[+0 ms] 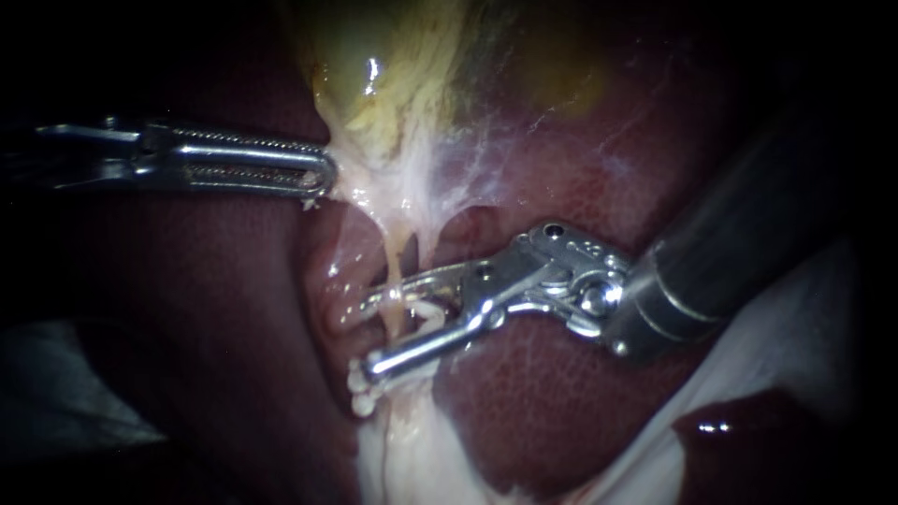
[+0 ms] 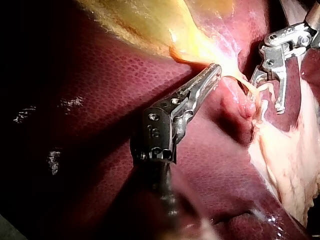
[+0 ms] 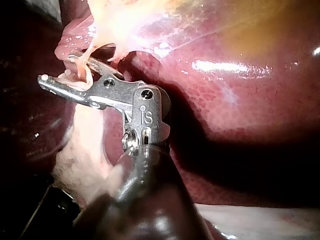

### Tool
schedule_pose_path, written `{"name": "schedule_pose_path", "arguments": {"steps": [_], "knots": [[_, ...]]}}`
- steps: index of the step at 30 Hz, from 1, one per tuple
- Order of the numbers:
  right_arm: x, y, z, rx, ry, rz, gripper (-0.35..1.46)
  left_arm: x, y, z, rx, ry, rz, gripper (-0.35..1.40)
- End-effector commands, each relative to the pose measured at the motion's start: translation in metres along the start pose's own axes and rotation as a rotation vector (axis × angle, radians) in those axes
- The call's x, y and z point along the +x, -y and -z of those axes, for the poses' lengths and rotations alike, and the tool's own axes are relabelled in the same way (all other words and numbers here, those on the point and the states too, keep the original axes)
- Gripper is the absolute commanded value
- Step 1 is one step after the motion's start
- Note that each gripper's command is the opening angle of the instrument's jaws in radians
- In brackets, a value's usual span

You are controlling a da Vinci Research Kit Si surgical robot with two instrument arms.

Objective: Clipping third clip left tube

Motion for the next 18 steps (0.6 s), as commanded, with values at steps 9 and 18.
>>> {"name": "schedule_pose_path", "arguments": {"steps": [9, 18], "knots": [[-0.0008, -0.0016, 0.0015, -0.209, 0.097, 0.071, 0.39, 0.0000, 0.0000, 0.0004, -0.003, 0.000, -0.001, -0.35], [-0.0012, -0.0009, 0.0035, -0.307, 0.151, 0.100, 0.40, 0.0000, 0.0000, 0.0005, -0.001, 0.000, -0.001, -0.35]]}}
